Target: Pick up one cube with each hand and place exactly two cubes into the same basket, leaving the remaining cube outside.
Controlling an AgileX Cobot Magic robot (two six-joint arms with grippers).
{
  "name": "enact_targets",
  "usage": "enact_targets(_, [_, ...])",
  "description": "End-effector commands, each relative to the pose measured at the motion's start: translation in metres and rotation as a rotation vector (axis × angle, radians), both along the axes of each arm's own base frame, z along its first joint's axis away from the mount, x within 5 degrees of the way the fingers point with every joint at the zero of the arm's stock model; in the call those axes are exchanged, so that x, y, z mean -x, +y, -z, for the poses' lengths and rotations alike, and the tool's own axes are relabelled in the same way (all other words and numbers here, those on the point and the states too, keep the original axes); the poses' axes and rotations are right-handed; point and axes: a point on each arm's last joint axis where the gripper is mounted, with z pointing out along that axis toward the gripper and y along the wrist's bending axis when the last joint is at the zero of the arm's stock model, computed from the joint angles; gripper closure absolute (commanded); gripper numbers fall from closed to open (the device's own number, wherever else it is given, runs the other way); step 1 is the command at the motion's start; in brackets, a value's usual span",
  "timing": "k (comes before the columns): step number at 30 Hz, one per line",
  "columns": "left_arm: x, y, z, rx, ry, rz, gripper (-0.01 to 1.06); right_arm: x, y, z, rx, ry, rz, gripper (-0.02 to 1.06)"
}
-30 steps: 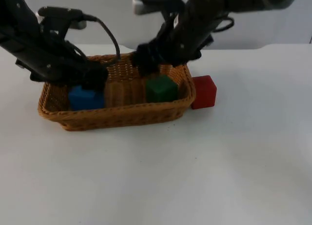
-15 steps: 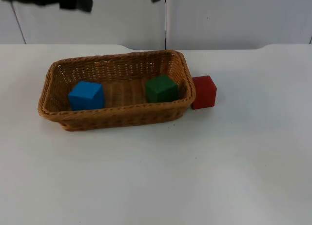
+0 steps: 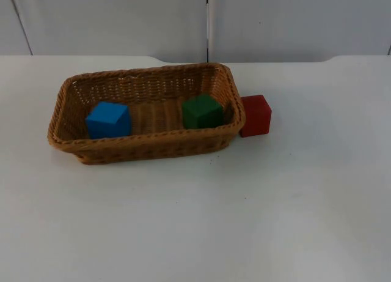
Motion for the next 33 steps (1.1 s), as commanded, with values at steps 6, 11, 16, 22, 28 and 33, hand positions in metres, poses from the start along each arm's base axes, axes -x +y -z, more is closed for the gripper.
enact_targets(6, [0.015, 0.0, -0.011, 0.013, 0.023, 0.026, 0.27, 0.024, -0.012, -0.005, -0.007, 0.014, -0.013, 0.34])
enact_targets(11, [0.025, 0.001, -0.021, 0.03, 0.008, 0.035, 0.27, 0.042, -0.024, -0.007, -0.033, 0.003, -0.017, 0.34])
enact_targets(16, [0.04, 0.003, -0.033, 0.037, -0.005, 0.052, 0.27, 0.06, -0.037, -0.01, -0.043, -0.009, -0.018, 0.34])
enact_targets(22, [0.062, 0.005, -0.049, 0.046, -0.025, 0.077, 0.27, 0.083, -0.053, -0.01, -0.048, -0.015, -0.019, 0.34])
enact_targets(28, [0.088, 0.009, -0.066, 0.05, -0.067, 0.098, 0.27, 0.106, -0.07, -0.009, -0.056, -0.025, -0.02, 0.34])
enact_targets(33, [0.105, 0.009, -0.067, 0.092, -0.066, 0.111, 0.27, 0.127, -0.085, -0.01, -0.07, -0.042, -0.019, 0.34])
